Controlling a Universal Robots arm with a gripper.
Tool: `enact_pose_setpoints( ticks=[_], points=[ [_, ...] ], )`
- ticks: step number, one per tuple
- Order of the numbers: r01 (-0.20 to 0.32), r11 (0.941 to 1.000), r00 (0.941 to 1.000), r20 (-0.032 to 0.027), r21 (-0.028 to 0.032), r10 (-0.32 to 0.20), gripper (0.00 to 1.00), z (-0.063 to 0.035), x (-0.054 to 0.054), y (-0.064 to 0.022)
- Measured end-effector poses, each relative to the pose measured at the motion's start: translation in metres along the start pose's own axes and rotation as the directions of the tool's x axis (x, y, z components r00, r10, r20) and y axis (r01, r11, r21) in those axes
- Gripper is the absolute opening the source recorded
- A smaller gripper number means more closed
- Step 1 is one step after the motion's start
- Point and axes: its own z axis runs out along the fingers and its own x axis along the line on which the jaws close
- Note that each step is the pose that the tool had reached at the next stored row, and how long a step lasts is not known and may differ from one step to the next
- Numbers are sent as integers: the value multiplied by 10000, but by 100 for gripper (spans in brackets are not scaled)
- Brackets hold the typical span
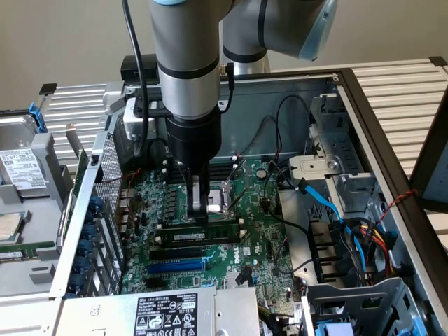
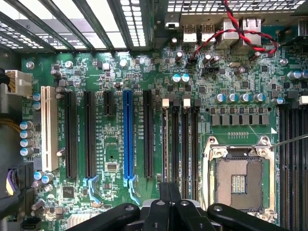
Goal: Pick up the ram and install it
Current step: 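Press down the ram until it locks into place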
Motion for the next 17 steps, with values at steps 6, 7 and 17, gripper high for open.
enact_pose_setpoints(
  ticks=[6, 7, 17],
  points=[
    [1, 10000, 10000, 1, -4, -1, 11, 1, 1, -9],
    [0, 10000, 10000, 3, -3, 0, 11, 1, 1, -12],
    [0, 10000, 10000, 1, -5, 0, 11, 4, 3, -14]
  ],
)
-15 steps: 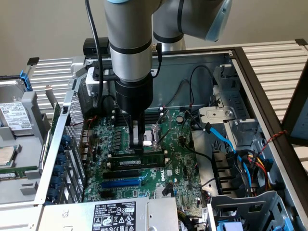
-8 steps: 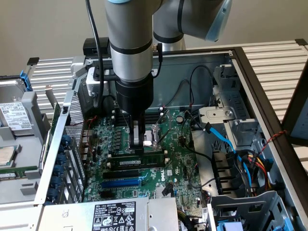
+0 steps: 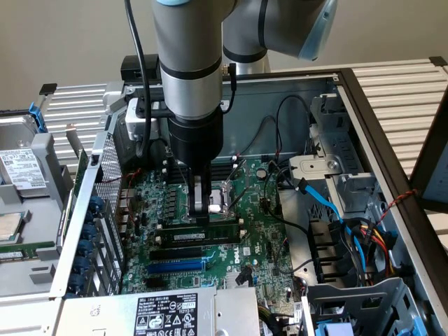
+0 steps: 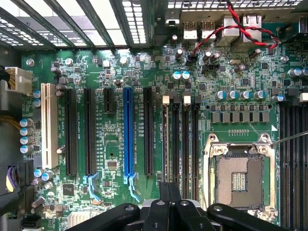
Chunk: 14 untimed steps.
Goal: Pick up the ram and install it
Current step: 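Press down the ram until it locks into place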
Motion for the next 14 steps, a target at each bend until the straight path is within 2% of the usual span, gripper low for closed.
enact_pose_setpoints(
  ticks=[14],
  points=[
    [0, 10000, 10000, 1, 1, 0, 11, 29, 0, -2]
  ],
)
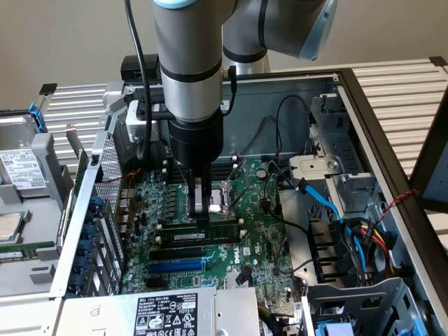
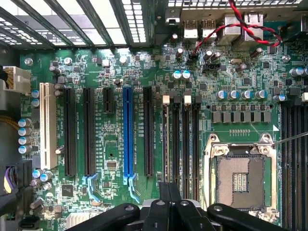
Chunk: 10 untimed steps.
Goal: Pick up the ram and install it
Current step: 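Press down the ram until it locks into place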
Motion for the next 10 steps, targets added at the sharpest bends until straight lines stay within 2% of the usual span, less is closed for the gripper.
enact_pose_setpoints(
  ticks=[10],
  points=[
    [0, 10000, 10000, 0, -1, 0, 11, 11, 0, 0]
  ],
)
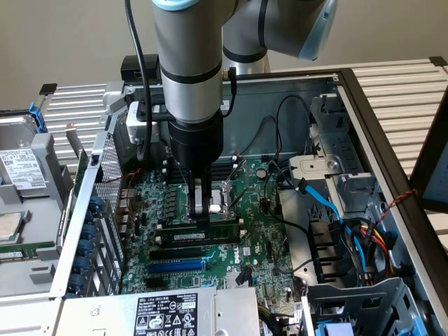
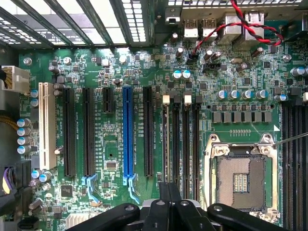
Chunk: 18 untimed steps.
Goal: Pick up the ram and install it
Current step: 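Press down the ram until it locks into place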
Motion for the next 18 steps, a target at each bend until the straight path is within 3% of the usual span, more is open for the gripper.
enact_pose_setpoints(
  ticks=[18],
  points=[
    [0, 10000, 10000, -30, 3, 0, 11, 19, -22, 2]
  ],
)
